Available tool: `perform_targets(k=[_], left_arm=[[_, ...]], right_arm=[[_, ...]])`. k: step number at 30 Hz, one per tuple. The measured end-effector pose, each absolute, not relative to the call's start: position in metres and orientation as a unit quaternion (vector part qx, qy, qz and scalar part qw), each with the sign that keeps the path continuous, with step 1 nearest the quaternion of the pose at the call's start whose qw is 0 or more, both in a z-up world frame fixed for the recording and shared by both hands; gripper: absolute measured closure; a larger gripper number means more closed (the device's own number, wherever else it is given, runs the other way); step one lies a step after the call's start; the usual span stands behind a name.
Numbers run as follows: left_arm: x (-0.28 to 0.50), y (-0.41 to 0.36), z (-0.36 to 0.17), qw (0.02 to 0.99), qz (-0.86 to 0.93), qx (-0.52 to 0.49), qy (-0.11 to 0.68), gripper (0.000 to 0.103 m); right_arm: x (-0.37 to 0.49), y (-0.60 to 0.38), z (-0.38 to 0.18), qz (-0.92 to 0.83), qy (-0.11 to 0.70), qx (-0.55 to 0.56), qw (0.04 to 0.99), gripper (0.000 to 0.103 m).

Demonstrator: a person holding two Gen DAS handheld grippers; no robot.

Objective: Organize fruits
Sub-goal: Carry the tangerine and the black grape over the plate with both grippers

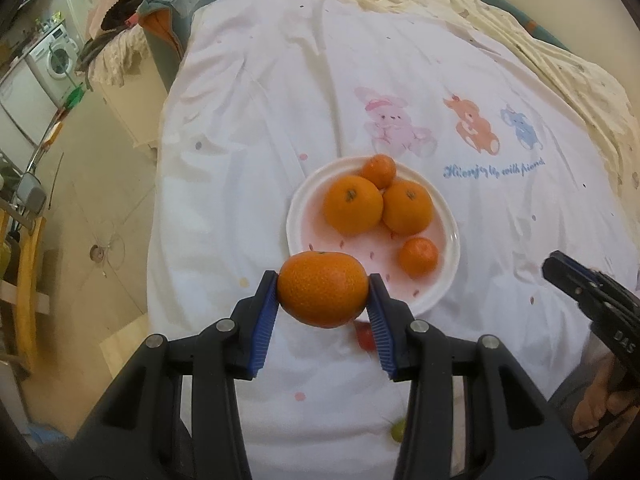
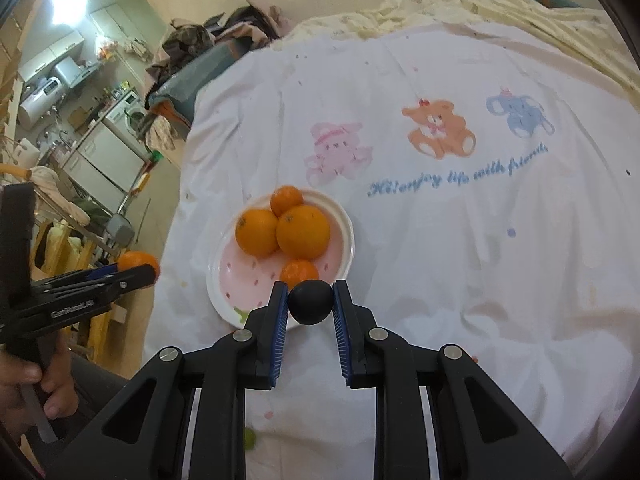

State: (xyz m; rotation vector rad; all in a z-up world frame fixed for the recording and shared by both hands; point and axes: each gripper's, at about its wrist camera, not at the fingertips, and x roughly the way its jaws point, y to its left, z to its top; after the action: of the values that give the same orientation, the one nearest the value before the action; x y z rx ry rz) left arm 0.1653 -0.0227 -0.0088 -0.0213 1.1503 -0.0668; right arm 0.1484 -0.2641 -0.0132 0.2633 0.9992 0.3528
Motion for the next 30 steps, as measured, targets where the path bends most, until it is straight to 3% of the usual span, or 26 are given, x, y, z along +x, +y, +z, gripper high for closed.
perform_targets(k=[8, 30], left_arm=[[0.192, -0.026, -0.020, 0.833, -0.030, -0.006, 0.552, 0.064], [0.226, -0.035, -0.079, 0.796, -0.032, -0.024, 0.604, 0.063]], right_arm=[[0.177, -0.262, -0.005, 0.180, 0.456, 0.123, 0.863, 0.080], [0.253, -0.249, -0.049, 0.194, 0.502, 0.117, 0.835, 0.079]])
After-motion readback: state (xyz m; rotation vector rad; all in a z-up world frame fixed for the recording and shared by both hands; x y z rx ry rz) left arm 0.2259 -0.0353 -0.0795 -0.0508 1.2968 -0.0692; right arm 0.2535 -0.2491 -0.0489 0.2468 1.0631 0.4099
